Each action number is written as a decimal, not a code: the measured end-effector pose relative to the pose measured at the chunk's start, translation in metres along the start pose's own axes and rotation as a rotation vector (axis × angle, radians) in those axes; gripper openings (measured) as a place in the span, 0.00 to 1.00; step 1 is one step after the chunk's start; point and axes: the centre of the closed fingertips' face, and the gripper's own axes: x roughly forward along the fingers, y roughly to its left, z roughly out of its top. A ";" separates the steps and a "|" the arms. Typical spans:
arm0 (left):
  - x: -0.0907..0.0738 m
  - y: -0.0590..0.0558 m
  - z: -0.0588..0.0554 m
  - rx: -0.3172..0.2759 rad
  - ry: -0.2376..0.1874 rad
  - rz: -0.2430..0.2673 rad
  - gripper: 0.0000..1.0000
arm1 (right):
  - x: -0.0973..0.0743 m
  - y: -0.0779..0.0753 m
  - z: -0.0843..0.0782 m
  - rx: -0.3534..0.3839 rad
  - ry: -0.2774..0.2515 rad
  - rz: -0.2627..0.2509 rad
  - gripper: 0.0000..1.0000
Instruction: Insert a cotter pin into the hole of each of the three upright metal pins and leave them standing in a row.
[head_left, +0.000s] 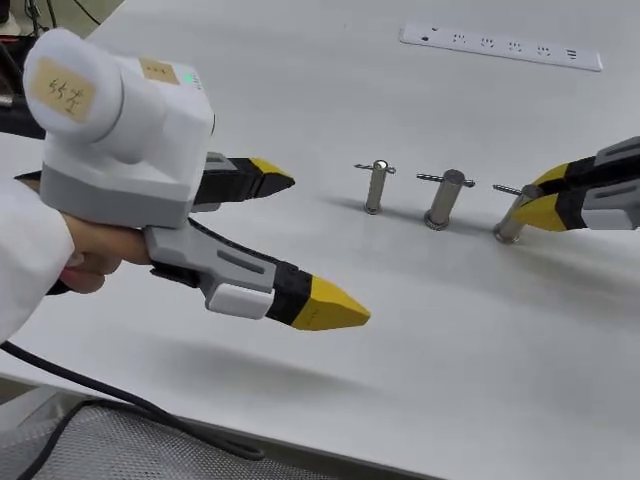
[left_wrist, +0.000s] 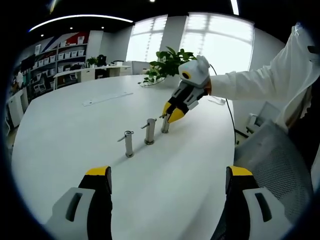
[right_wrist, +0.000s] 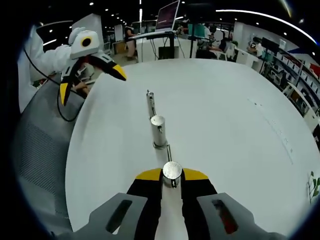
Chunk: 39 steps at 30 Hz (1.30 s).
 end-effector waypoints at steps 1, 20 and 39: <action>0.000 -0.001 0.002 -0.011 -0.011 0.002 0.94 | 0.000 -0.001 0.000 -0.014 0.002 -0.002 0.09; -0.015 0.024 0.016 -0.043 -0.099 0.126 0.96 | -0.034 0.009 0.021 0.112 -0.156 -0.132 0.43; -0.028 0.042 0.022 -0.107 -0.161 0.225 0.98 | -0.073 0.024 0.007 0.384 -0.310 -0.267 0.72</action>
